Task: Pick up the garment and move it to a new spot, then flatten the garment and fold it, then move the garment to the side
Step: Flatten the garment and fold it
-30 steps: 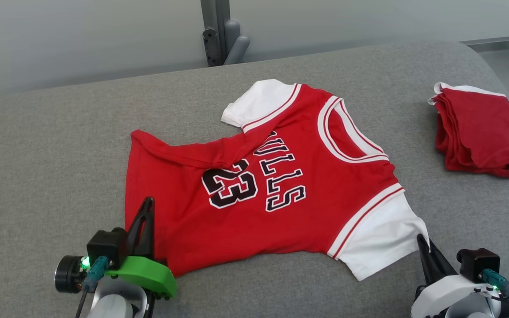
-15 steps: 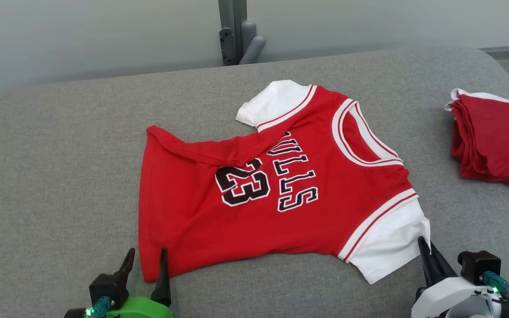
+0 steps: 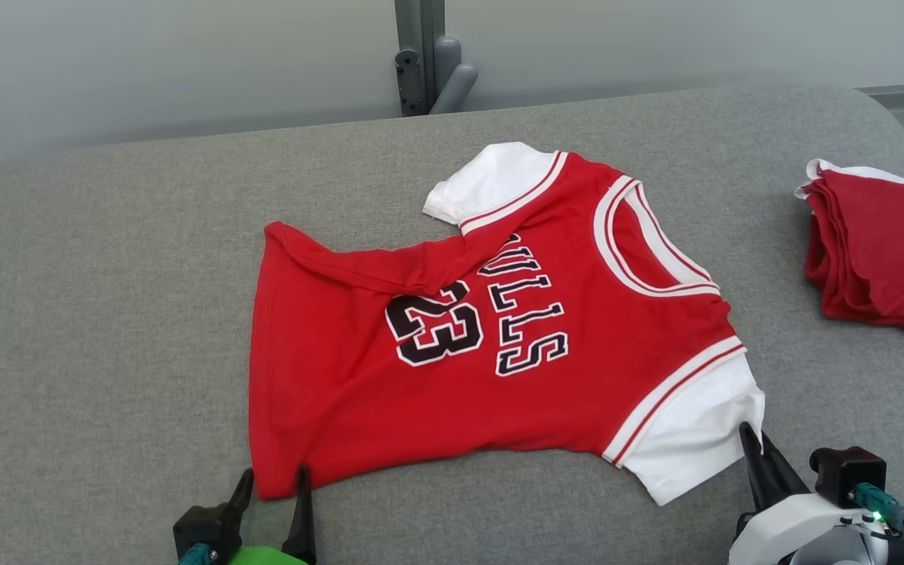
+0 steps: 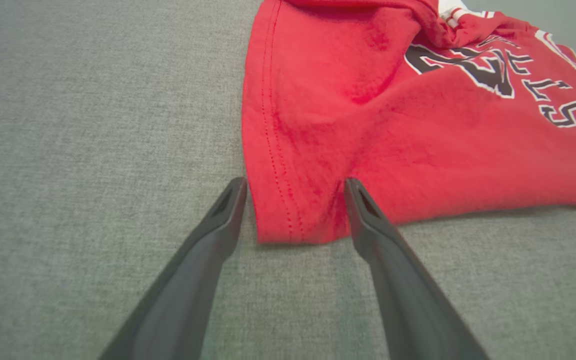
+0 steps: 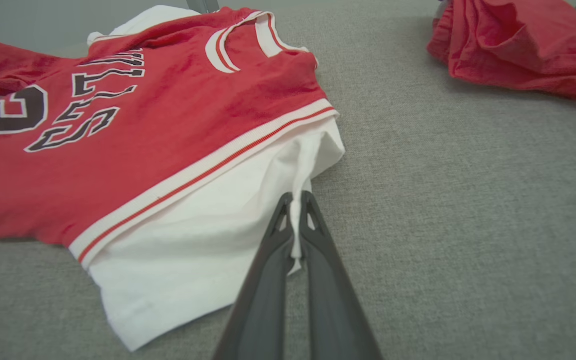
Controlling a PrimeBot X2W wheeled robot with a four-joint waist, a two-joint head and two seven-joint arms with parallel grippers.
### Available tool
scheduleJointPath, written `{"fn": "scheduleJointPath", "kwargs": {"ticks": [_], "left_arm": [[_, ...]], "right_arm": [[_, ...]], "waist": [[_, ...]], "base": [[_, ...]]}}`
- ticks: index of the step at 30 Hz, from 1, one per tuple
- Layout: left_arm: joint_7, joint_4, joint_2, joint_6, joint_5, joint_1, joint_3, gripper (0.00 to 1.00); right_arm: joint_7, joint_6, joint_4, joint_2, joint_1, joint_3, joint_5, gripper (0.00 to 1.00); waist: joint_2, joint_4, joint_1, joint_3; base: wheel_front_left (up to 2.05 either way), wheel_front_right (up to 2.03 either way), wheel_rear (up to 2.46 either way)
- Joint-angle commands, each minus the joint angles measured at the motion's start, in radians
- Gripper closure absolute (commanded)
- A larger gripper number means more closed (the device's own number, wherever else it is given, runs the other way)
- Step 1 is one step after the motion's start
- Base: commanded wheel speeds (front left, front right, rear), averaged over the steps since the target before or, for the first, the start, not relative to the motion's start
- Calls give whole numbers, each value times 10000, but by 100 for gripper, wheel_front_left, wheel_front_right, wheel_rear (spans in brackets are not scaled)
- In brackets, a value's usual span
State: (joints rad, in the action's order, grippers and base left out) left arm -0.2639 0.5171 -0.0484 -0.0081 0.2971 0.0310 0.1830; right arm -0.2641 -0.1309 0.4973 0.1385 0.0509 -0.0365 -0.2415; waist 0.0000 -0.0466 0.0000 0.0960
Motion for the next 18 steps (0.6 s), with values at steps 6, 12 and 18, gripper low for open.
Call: {"fn": "scheduleJointPath", "kwargs": {"ticks": [6,12,18], "left_arm": [[1,350,-37,153,-111,62,25,0],[1,261,-42,3,-111,135,127,56],[0,-92,-42,-189,-519,284,112,100]], "right_arm": [[3,5,-31,-17,42,20,58,100],[3,5,-19,36,49,19,-9,100],[3,5,-2,35,69,3,-8,100]], "waist": [[0,-45,0,11],[0,-3,0,17],[0,29,0,-8]], "base": [[0,0,0],[0,0,0],[0,0,0]]}}
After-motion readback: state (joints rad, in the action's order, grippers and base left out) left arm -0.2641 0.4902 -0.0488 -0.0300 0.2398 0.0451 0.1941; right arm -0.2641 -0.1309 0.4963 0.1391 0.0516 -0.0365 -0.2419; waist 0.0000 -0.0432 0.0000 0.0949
